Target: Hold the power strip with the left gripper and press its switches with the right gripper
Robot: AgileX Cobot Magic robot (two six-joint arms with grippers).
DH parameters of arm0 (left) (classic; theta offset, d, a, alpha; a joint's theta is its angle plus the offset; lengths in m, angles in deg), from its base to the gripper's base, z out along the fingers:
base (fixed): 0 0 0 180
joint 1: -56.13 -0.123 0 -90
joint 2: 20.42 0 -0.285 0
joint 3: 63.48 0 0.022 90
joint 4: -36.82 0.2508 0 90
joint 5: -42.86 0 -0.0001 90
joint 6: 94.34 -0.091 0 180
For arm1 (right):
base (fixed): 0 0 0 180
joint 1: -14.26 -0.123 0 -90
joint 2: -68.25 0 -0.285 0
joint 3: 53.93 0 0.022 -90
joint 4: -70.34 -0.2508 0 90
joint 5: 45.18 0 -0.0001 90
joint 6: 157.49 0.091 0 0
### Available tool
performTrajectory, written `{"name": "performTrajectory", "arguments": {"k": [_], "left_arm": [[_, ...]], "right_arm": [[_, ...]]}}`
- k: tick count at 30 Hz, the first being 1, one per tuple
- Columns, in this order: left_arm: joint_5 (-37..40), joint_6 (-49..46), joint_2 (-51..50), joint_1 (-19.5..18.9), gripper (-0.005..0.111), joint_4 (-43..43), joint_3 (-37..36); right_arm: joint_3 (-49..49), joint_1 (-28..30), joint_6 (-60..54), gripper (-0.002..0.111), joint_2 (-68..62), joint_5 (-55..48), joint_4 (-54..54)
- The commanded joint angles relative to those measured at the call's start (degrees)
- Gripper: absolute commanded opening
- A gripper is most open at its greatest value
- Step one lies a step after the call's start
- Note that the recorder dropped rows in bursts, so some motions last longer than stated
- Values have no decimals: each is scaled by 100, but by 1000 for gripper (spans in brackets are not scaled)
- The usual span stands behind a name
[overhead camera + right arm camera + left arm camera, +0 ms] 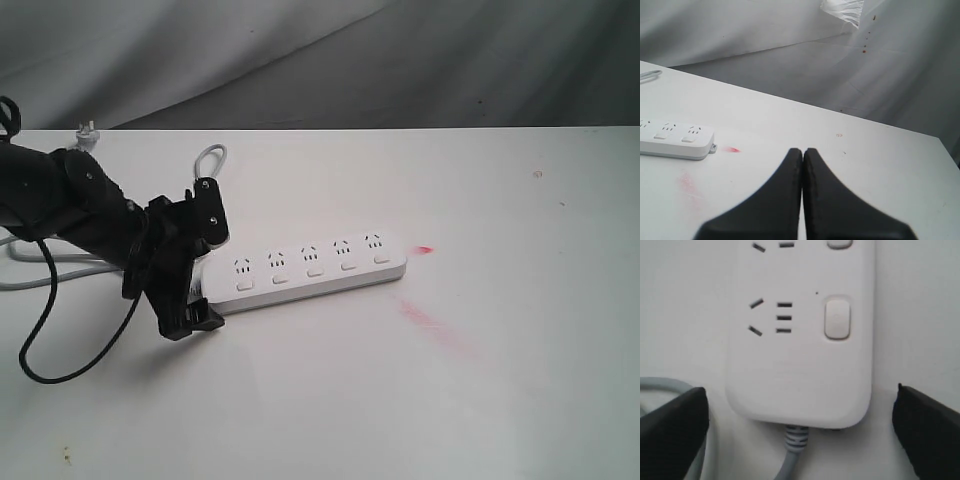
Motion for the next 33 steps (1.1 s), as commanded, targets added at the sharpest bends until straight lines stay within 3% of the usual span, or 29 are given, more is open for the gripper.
{"name": "performTrajectory", "arguments": {"k": [1, 20, 28, 33], "left_arm": [[-26, 8, 10, -152, 92, -78, 39], [295, 13, -241, -164, 92, -261, 237], [255, 43, -241, -164, 65, -337, 237], [86, 43, -241, -164, 65, -532, 237]], "right_arm": [[-16, 38, 21, 0, 27, -2, 46], [-16, 38, 21, 0, 27, -2, 46], [-16, 38, 21, 0, 27, -2, 46], [-16, 38, 21, 0, 27, -2, 46]]}}
